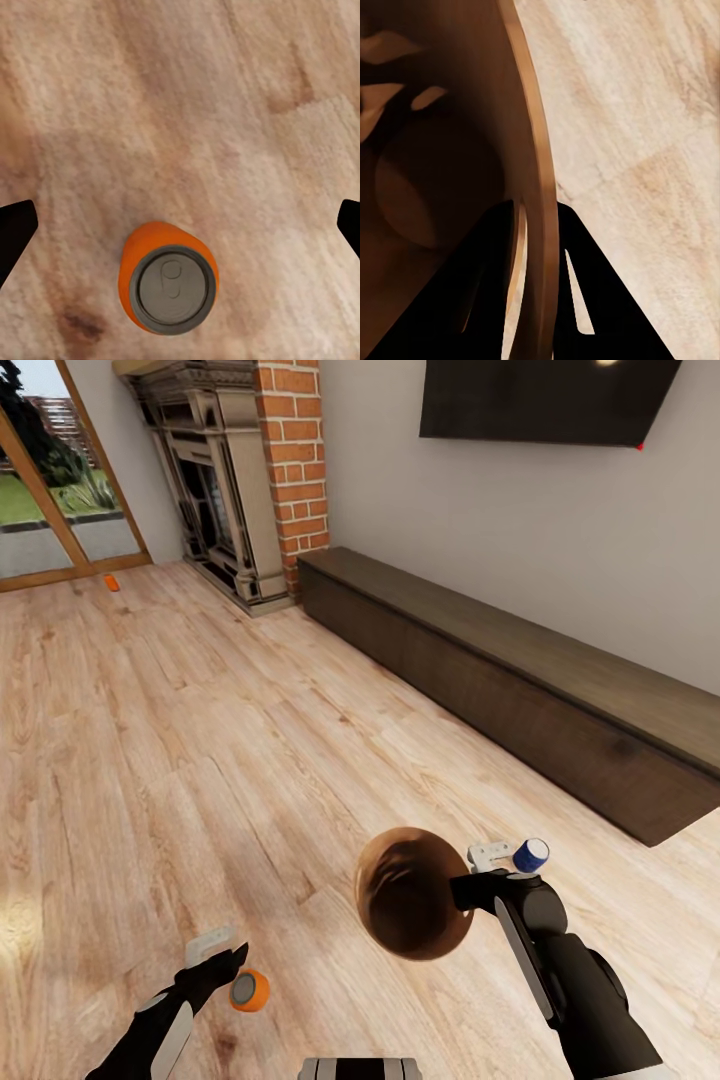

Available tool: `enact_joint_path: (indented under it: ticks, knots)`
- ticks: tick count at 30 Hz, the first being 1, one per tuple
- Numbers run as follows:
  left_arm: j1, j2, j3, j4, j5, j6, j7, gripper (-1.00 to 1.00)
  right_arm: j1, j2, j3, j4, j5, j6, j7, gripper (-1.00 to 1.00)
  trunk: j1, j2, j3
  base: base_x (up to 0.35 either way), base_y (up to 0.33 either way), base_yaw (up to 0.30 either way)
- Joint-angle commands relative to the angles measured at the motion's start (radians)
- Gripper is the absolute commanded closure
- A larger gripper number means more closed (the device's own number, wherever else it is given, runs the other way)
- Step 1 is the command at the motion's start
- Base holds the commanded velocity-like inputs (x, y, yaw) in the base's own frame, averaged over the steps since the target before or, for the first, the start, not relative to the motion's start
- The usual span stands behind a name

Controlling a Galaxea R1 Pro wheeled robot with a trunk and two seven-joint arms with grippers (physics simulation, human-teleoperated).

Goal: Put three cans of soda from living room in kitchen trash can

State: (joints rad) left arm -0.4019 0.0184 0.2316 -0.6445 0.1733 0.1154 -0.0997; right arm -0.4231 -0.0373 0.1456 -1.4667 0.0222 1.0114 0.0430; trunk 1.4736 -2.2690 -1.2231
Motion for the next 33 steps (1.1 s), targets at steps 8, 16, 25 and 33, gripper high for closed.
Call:
enact_joint_path:
  ticks: [8,16,25,33]
  knots:
    - [0.0,0.0,-0.001,-0.001,0.0,0.0,0.0,-1.0,-0.007,-0.001,-0.001,-0.003,-0.024,0.002,0.005,1.0,0.0,0.0,0.0,0.0,0.0,0.0]
    - [0.0,0.0,-0.002,0.0,0.0,0.0,0.0,-1.0,-0.037,-0.005,-0.008,-0.001,-0.02,0.003,0.005,1.0,0.0,0.0,0.0,0.0,0.0,0.0]
    - [0.0,0.0,-0.002,-0.001,0.0,0.001,0.0,-1.0,-0.175,-0.022,-0.011,0.002,-0.019,0.017,0.005,1.0,0.0,0.0,0.0,0.0,0.0,0.0]
    - [0.0,0.0,-0.002,-0.001,0.0,0.001,0.0,-1.0,-0.19,-0.028,-0.012,0.003,-0.019,0.019,0.005,1.0,0.0,0.0,-0.001,0.0,0.0,0.0]
